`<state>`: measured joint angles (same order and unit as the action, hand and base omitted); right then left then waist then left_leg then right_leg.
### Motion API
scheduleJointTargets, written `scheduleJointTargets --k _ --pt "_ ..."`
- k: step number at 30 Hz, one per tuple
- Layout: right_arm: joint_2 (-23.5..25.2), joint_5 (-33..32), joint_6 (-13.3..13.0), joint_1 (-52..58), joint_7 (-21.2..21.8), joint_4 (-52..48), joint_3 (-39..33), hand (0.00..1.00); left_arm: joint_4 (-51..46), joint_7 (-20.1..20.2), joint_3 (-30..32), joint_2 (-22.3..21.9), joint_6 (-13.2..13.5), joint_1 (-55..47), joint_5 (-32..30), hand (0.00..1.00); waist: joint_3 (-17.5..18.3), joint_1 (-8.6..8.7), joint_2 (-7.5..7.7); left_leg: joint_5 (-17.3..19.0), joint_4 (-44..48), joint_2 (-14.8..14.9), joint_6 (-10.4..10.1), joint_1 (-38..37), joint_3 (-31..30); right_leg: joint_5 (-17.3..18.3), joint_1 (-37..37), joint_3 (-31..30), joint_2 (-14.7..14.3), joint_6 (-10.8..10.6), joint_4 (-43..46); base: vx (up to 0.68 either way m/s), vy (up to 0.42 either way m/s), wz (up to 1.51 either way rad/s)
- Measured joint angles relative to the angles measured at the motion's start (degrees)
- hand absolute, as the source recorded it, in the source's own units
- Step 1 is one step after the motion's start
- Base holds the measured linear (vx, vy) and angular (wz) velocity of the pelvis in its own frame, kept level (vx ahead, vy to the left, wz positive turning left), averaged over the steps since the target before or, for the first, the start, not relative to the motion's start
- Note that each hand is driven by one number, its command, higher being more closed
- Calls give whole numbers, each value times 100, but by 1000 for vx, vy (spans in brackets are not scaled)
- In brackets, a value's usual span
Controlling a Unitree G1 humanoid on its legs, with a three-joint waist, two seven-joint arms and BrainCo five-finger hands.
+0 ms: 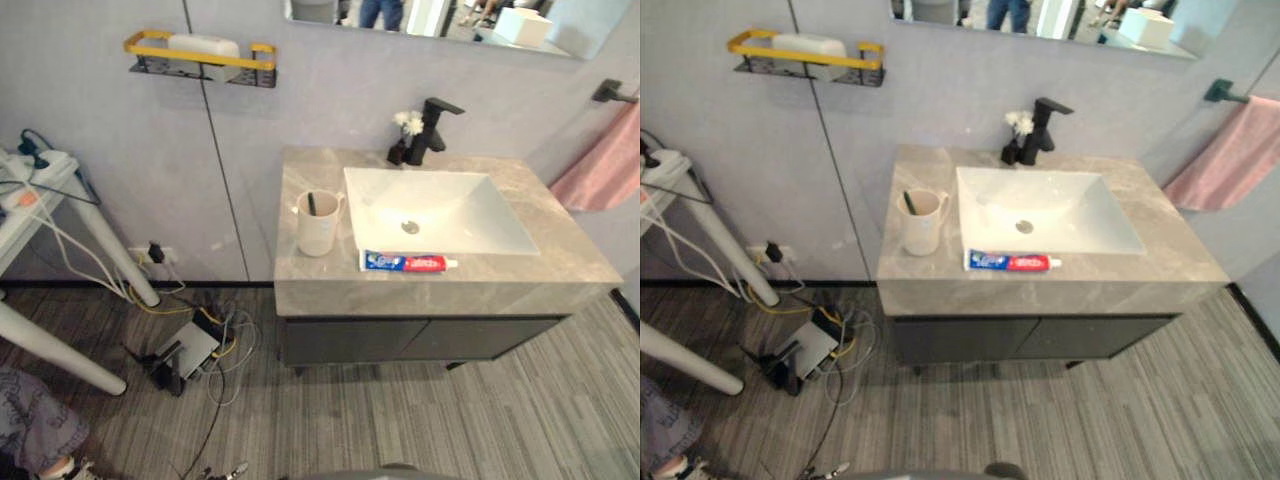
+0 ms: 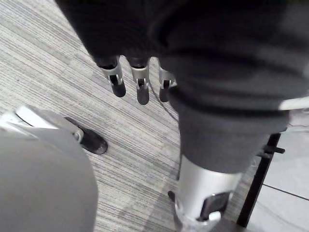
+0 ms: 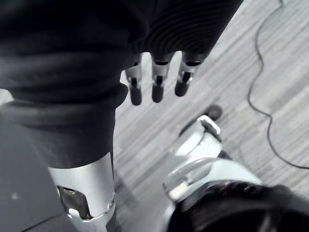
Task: Organize washtable
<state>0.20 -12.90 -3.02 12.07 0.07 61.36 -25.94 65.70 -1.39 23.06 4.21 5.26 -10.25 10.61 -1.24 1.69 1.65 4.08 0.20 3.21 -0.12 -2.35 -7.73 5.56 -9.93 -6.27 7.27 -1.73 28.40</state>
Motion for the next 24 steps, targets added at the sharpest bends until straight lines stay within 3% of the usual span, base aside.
scheduleJointTargets --k 3,4,5,7,8,9,10,12,15,19,20,24 --pt "-52 0 -11 -202 -15 -165 326 0 -23 -31 197 63 -2 -154 0 0 17 -117 9 244 265 282 -298 71 -6 28 -35 92 234 -154 -391 89 -226 -2" --pt "-70 0 -37 -304 -15 -192 544 0 -41 -42 208 76 -2 -224 -1 0 84 -125 114 308 285 314 -415 92 10 -190 -27 161 337 -410 -713 89 -377 6" --pt "-52 -4 -50 -402 -15 -184 785 0 -9 -78 188 96 -13 -223 -1 0 152 -112 248 335 274 302 -562 125 -12 -72 58 201 449 -859 -890 98 -419 12" --pt "-87 -1 -78 -571 6 -185 957 0 9 -130 172 15 -18 -119 -4 0 189 -145 244 289 162 481 -753 106 -26 349 260 453 381 -832 -1221 68 -438 13" --pt "-202 8 -111 -751 21 -174 1180 0 12 -142 109 -87 -34 17 13 0 102 -218 11 206 153 715 -939 166 -64 521 356 634 136 -710 -1373 21 -402 20" --pt "-277 19 -110 -787 23 -139 1259 0 -5 -158 100 -155 -30 71 46 0 57 -218 -52 134 169 814 -1040 216 -106 521 371 737 48 -698 -1355 8 -411 52" --pt "-384 35 -103 -776 15 -58 1289 0 -28 -187 -46 -193 -17 150 196 0 66 -182 -166 -65 222 884 -1056 307 -123 580 418 957 -18 -592 -1282 7 -316 75" --pt "-522 65 -105 -776 0 151 1221 0 -42 -216 -208 -201 31 202 405 0 65 -139 -171 -226 337 845 -894 392 76 656 499 1185 -24 -457 -1296 -24 -234 66" --pt "-752 47 -77 -738 -126 534 835 0 -52 -225 -341 -230 30 249 524 0 67 -102 -173 -193 224 546 -937 398 -17 448 753 1326 -101 -308 -1739 -12 -110 27" --pt "-798 -10 -28 -597 -120 703 177 0 -48 -104 -126 -225 13 249 580 0 82 -105 -157 -128 -34 569 -776 321 84 179 788 1240 -237 -341 -2070 -15 29 -11" --pt "-706 -24 -4 -553 -114 708 0 0 -44 -99 56 -203 11 226 580 0 73 -107 -57 -117 -33 514 -756 246 200 104 822 1119 -197 -361 -2136 -42 105 -37" --pt "-365 -41 116 -266 -98 708 -361 0 -40 -24 410 -156 -6 138 551 0 113 -92 91 -47 -29 333 -643 -17 449 -13 1075 901 -28 -462 -2357 -63 102 -33"
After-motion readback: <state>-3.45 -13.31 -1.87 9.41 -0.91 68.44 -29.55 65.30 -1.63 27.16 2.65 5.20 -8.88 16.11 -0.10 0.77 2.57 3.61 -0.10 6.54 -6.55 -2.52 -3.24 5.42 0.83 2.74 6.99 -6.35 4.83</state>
